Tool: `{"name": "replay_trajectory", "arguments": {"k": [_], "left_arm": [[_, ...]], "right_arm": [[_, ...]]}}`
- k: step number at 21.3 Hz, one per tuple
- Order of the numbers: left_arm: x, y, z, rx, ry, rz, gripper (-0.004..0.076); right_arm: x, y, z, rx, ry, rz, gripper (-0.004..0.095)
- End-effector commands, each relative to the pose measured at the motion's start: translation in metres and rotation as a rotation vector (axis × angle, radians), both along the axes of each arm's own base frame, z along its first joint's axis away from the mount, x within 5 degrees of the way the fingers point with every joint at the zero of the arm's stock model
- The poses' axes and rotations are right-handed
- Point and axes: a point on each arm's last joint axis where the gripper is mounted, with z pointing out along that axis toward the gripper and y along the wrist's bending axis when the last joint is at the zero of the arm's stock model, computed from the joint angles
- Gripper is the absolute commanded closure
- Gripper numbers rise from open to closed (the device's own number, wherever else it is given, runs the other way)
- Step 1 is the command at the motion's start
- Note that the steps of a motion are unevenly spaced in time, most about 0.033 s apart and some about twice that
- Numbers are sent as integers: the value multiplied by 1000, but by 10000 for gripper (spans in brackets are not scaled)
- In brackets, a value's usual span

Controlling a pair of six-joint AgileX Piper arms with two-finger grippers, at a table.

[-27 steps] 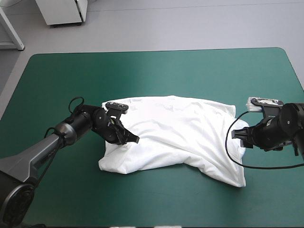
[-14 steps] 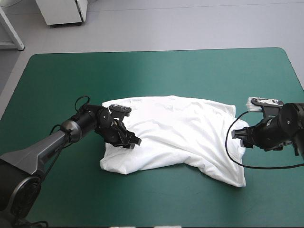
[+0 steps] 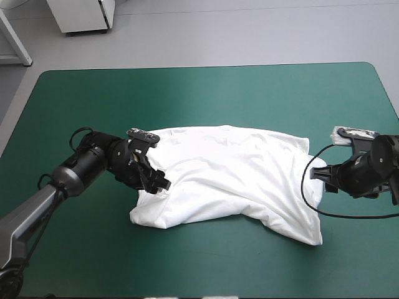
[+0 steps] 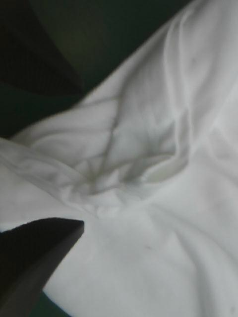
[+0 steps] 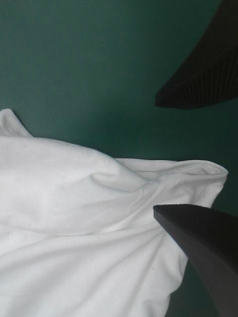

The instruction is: Fold the cloth

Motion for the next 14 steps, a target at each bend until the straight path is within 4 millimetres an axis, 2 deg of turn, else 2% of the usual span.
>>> {"name": "replay_trajectory", "arguments": {"k": [1, 4, 7, 14], "left_arm": [[-12, 15, 32, 48, -96, 39, 212], [-16, 21, 39, 79, -127, 47, 224], [-17, 22, 40, 90, -125, 46, 287], [-16, 22, 40, 85, -134, 46, 374]], "right_arm": [[3, -16, 13, -9, -84, -78, 354], [12, -27, 7, 25, -80, -129, 368], [36, -34, -13, 56, -45, -142, 438], [80, -40, -53, 57, -24, -141, 439]]}}
